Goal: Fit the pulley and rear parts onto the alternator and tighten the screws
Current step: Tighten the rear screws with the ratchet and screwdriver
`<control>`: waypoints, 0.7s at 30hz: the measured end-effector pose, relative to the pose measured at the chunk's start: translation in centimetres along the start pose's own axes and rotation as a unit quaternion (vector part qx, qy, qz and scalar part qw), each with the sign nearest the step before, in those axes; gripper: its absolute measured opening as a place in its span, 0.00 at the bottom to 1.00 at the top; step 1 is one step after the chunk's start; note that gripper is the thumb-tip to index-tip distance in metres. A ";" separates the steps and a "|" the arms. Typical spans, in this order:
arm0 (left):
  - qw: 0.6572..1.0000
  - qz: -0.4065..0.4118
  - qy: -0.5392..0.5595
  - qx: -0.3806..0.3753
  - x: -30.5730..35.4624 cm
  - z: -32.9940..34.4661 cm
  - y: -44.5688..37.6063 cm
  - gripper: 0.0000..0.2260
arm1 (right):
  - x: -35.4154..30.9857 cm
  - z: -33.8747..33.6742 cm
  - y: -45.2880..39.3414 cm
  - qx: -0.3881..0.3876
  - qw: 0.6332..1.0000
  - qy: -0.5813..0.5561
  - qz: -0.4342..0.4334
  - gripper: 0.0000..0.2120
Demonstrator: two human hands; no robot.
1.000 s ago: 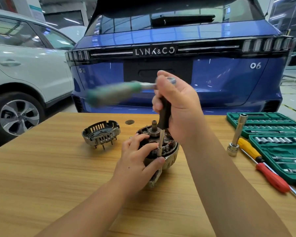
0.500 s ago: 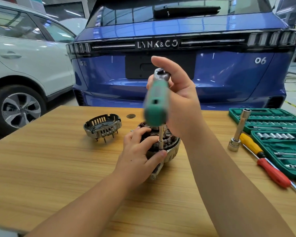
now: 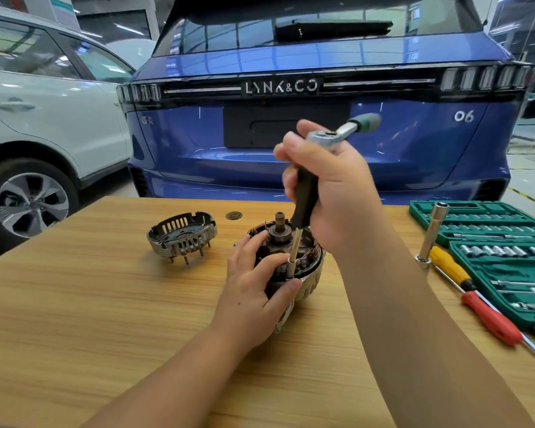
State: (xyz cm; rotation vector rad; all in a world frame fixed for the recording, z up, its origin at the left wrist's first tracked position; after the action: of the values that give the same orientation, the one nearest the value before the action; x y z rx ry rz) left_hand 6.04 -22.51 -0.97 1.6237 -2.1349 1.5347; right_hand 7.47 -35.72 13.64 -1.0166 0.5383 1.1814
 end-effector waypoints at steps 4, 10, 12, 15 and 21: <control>1.000 -0.004 0.010 0.012 0.0 0.2 0.2 0.21 | 0.7 1.0 0.5 -0.119 0.989 0.003 -0.087 0.17; 0.999 -0.011 0.027 0.020 0.2 0.1 0.3 0.23 | 1.0 1.1 0.2 -0.167 0.982 -0.035 -0.084 0.19; 0.999 -0.015 0.031 0.024 0.2 0.2 0.3 0.23 | 0.7 1.3 0.0 -0.207 0.975 -0.080 -0.004 0.20; 0.999 -0.022 0.041 0.028 0.1 0.2 0.4 0.20 | 0.7 1.3 -0.2 -0.161 0.985 -0.061 0.015 0.21; 0.999 -0.024 0.030 0.021 0.2 0.2 0.4 0.18 | 0.2 -0.2 -0.1 0.069 0.994 0.060 -0.060 0.08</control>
State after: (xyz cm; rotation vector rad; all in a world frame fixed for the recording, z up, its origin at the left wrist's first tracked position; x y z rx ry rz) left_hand 5.77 -22.81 -1.28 1.6077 -2.0322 1.6044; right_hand 7.68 -35.74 13.41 -0.9914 0.6360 0.9681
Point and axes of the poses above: each hand's wrist, its own y-axis away from the middle knuckle, its own z-axis out of the palm, x = y × z, the point moved 3 cm from there along -y, towards the middle knuckle, and after that the axes turned 14 degrees about x, right-handed, at the moved point
